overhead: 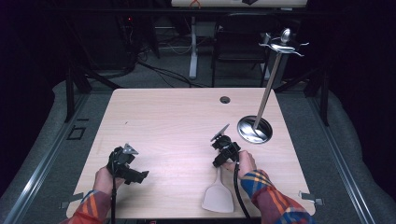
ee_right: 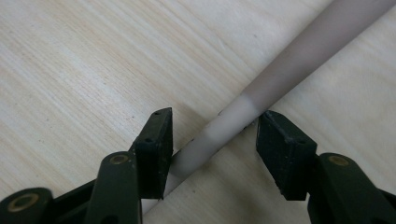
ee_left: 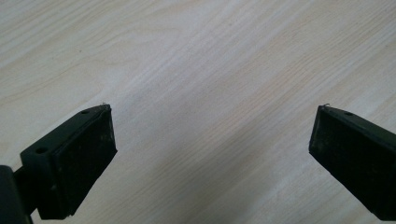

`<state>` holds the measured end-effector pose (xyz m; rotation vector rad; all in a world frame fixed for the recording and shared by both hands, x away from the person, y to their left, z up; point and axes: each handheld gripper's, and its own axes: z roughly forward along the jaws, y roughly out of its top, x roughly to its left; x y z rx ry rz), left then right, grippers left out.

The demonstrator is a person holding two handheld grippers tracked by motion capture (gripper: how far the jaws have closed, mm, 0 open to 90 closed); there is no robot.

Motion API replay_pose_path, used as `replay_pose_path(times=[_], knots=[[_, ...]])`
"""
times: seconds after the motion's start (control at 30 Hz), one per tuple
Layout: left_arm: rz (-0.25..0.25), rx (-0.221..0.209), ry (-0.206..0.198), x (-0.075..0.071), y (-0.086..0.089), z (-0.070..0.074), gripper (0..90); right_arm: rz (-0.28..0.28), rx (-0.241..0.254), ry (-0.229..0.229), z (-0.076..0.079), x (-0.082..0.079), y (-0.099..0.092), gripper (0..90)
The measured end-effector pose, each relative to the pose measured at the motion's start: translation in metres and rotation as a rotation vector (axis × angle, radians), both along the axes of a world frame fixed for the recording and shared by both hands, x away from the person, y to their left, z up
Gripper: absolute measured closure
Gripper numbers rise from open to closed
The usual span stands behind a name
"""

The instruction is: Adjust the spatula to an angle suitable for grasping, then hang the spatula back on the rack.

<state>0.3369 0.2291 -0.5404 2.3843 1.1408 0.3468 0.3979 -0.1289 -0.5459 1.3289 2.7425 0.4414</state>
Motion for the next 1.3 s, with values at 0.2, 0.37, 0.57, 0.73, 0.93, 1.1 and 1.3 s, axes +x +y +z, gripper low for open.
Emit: replay_pose_path(times=[0.2, 0.37, 0.57, 0.73, 0.93, 1.1, 1.3], knots=[[0.005, 0.001, 0.004, -0.001, 0.001, -0.001, 0.3, 0.116, -0.054, -0.044, 0.001, 0.004, 0.009, 50.1], [0.007, 0.003, 0.003, -0.001, 0.001, -0.001, 0.3, 0.172, -0.084, -0.044, 0.002, 0.006, 0.013, 49.9], [0.005, 0.001, 0.004, -0.001, 0.001, -0.001, 0.3, 0.063, -0.096, -0.006, 0.003, -0.002, 0.015, 54.9], [0.005, 0.0, 0.002, -0.001, 0.002, -0.001, 0.3, 0.035, -0.086, 0.0, 0.003, -0.003, 0.014, 58.3], [0.002, 0.0, 0.005, -0.001, 0.0, -0.001, 0.3, 0.039, -0.043, 0.016, 0.004, -0.003, 0.012, 62.7], [0.0, -0.003, 0.003, 0.0, -0.001, -0.001, 0.3, 0.02, -0.02, 0.029, 0.005, -0.003, 0.007, 68.2], [-0.006, -0.002, 0.005, 0.001, -0.002, -0.001, 0.3, -0.011, 0.007, 0.052, 0.005, 0.0, -0.002, 76.6]])
